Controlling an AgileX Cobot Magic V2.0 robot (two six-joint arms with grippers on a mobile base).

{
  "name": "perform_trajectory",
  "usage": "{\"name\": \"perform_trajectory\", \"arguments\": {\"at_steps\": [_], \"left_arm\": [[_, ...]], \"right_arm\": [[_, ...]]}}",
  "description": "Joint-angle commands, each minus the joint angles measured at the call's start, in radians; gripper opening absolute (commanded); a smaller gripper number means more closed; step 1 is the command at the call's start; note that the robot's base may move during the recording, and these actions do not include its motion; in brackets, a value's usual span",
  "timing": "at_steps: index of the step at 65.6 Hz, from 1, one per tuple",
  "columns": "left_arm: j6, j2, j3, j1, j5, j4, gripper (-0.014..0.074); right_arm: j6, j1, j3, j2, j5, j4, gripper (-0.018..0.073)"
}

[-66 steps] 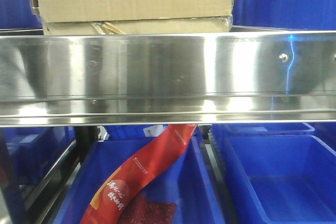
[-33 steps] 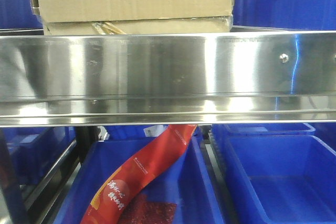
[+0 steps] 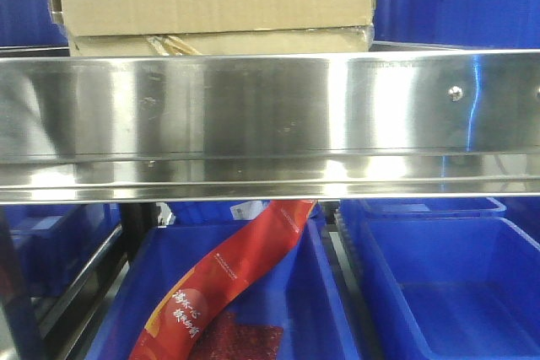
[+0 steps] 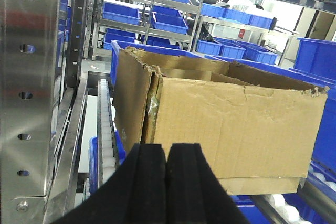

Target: Stack two boxes on right shelf middle

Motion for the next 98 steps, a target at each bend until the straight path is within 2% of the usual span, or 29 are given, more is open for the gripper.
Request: {"name": "perform_trajectory", "arguments": {"at_steps": [1, 20, 27, 32, 37, 41, 45, 54, 66, 72, 81, 98], "left_arm": [[-0.007, -0.006, -0.002, 0.005, -0.021, -0.002, -0.0111], [-0.007, -0.006, -0.002, 0.005, -0.021, -0.002, -0.0111], [0.002, -0.025, 0.022, 0.005, -0.040, 0.029, -0.0111], [0.110, -0.064, 0.079, 0.029, -0.041, 0.009, -0.0111], [0.241, -0.117, 0.175, 0.074, -0.043, -0.095, -0.0111], [0.330, -0.165, 0.256, 0.121, -0.075, -0.135, -0.0111], [0.367, -0.210, 0.327, 0.155, -0.126, -0.159, -0.0111], [0.369, -0.328, 0.478, 0.208, -0.222, -0.173, -0.0111], [0.369, -0.462, 0.604, 0.234, -0.230, -0.223, -0.0111], [0.369, -0.472, 0.634, 0.234, -0.233, -0.223, -0.0111], [0.369, -0.472, 0.667, 0.234, -0.374, -0.223, -0.0111], [0.369, -0.472, 0.667, 0.234, -0.368, -0.223, -0.0111]], "right_arm": [[-0.001, -0.003, 0.003, -0.003, -0.025, 0.006, -0.0163], [-0.001, -0.003, 0.003, -0.003, -0.025, 0.006, -0.0163], [-0.001, -0.003, 0.003, -0.003, -0.025, 0.006, -0.0163], [-0.001, -0.003, 0.003, -0.003, -0.025, 0.006, -0.0163], [-0.001, -0.003, 0.003, -0.003, -0.025, 0.006, -0.0163], [-0.001, -0.003, 0.003, -0.003, -0.025, 0.006, -0.0163], [-0.001, -0.003, 0.003, -0.003, -0.025, 0.006, -0.0163], [-0.001, -0.003, 0.003, -0.003, -0.025, 0.006, -0.0163], [-0.001, -0.003, 0.003, -0.003, -0.025, 0.006, -0.0163], [-0.001, -0.003, 0.003, -0.003, -0.025, 0.006, -0.0163], [-0.001, -0.003, 0.003, -0.003, -0.025, 0.006, -0.0163], [-0.001, -0.003, 0.003, -0.003, -0.025, 0.006, -0.0163]]}}
